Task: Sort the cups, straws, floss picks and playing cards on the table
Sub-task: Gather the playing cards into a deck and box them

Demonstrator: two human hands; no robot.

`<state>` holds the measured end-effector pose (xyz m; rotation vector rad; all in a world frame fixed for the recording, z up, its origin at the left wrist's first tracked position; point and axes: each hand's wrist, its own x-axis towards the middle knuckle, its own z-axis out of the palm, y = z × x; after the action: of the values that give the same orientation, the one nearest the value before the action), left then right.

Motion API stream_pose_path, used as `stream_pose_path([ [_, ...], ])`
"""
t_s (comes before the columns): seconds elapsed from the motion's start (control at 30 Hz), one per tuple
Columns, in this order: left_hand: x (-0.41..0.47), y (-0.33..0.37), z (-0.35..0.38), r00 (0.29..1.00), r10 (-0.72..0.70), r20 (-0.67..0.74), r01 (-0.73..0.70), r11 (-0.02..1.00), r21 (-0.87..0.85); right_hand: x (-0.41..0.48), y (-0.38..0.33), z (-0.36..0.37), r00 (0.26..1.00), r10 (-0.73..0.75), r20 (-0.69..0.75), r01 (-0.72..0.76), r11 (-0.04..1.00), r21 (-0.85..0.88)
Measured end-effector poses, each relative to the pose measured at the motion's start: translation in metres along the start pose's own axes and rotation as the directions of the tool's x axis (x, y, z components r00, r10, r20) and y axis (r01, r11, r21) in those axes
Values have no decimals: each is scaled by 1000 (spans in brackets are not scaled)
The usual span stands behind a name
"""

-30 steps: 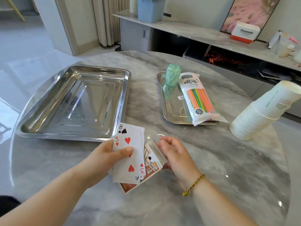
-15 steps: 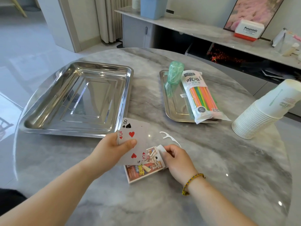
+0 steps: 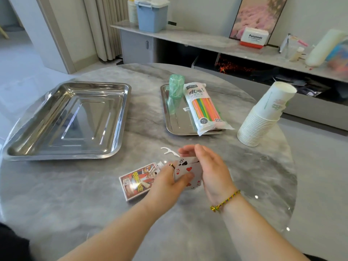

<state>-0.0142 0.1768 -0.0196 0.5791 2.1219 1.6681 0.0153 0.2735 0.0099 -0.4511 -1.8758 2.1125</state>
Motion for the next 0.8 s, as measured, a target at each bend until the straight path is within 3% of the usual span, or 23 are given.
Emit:
stream_pose_path([
  [0.13, 11, -11, 12, 990, 117, 83, -134, 961, 241, 4, 11, -17, 995, -95, 9, 96, 988, -118],
  [0.23, 15, -18, 9, 958, 158, 239, -265, 803, 534, 5, 26, -23, 998, -57, 22, 60, 973, -223],
  [0.33, 13, -19, 2, 948, 175, 268, -301, 768, 566, 4, 34, -25, 999, -17, 46, 28, 969, -245],
  [0.5, 2, -19, -20, 974, 122, 189, -214, 767, 605, 2, 35, -23, 999, 18, 41, -8, 970, -242],
  [0.6, 1, -23, -23, 997, 58, 55, -77, 874, 480, 1, 31, -22, 993, 93, 75, -74, 973, -219],
  [0.7, 2, -22, -23, 992, -91, -83, 104, 982, 155, -1, 26, -20, 990, 83, 111, -69, 990, -122],
  [0.8, 2, -14, -25, 970, -216, -114, 194, 965, -177, 0, 24, -21, 986, 96, 135, -84, 992, -96],
])
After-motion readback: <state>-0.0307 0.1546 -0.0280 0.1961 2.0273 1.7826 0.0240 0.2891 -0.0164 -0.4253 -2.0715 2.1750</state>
